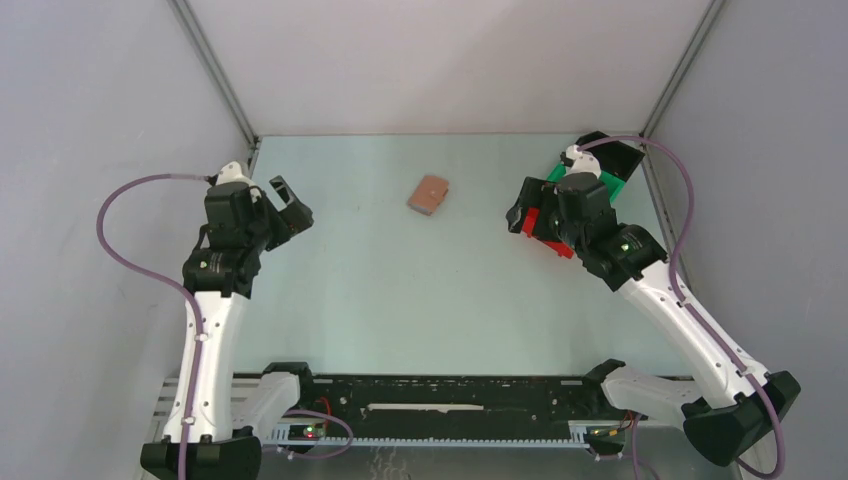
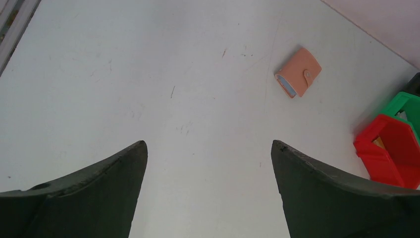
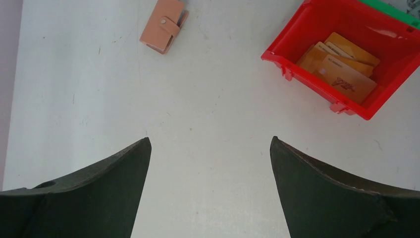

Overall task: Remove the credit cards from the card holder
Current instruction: Move the card holder to the center of the board, then open the card holder at the center of the board, then remove the credit card from the card holder.

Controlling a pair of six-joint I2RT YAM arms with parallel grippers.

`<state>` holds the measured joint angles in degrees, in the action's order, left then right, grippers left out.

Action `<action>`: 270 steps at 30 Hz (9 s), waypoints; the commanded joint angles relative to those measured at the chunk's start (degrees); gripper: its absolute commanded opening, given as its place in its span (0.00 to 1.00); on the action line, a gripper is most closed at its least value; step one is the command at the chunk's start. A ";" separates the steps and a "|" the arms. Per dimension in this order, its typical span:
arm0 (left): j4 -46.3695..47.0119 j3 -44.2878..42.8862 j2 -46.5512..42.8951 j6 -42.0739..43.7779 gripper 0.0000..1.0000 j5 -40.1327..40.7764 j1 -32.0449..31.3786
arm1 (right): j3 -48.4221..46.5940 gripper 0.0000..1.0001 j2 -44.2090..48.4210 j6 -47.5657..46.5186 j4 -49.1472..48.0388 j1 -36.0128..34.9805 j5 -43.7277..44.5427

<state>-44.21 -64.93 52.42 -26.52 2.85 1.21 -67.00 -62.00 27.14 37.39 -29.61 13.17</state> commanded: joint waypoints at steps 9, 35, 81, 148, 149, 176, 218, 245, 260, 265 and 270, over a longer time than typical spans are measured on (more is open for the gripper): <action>1.04 1.12 -2.18 0.52 1.00 0.77 0.37 | 0.21 1.00 1.18 -0.51 -0.79 0.25 0.98; 7.79 16.58 -2.18 -6.68 1.00 2.84 -22.32 | -6.56 1.00 -23.85 2.97 -11.06 -5.40 -10.18; -0.33 11.33 -2.25 -2.86 1.00 9.79 -22.22 | -24.94 0.00 -61.03 27.34 -22.93 -0.96 -26.04; 16.56 24.01 14.99 -21.65 1.00 -7.45 -33.10 | 11.09 0.00 -25.11 22.43 -13.83 -30.82 8.19; 16.40 23.66 15.13 -21.53 1.00 -7.43 -33.07 | 12.64 0.00 -23.30 22.76 -15.15 -30.11 7.15; 8.47 15.92 13.88 -12.56 1.00 0.31 -35.58 | 23.86 0.00 -3.24 23.81 -28.07 -22.12 -10.56; 15.87 20.92 14.67 -13.29 0.99 -7.37 -35.67 | 19.13 0.48 -5.78 22.41 -19.74 -26.54 -2.22; 14.80 22.61 12.96 -12.01 0.94 -8.45 -34.15 | 17.61 0.21 -18.88 21.05 -14.91 -25.22 -4.49; 20.42 22.43 18.20 -13.84 0.86 -15.00 -37.61 | 33.46 0.19 -19.09 24.17 -24.00 -17.52 -7.35; 25.49 21.98 19.59 -15.67 0.85 -19.13 -39.52 | 34.49 0.19 -20.88 24.64 -26.46 -16.43 -9.24; 28.11 20.32 22.53 -16.89 0.85 -21.22 -41.19 | 34.83 0.18 -21.45 24.89 -27.71 -16.19 -10.51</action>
<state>-20.32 -42.96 72.97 -41.80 -15.11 -38.81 -34.24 -81.25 51.55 9.13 -46.09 2.81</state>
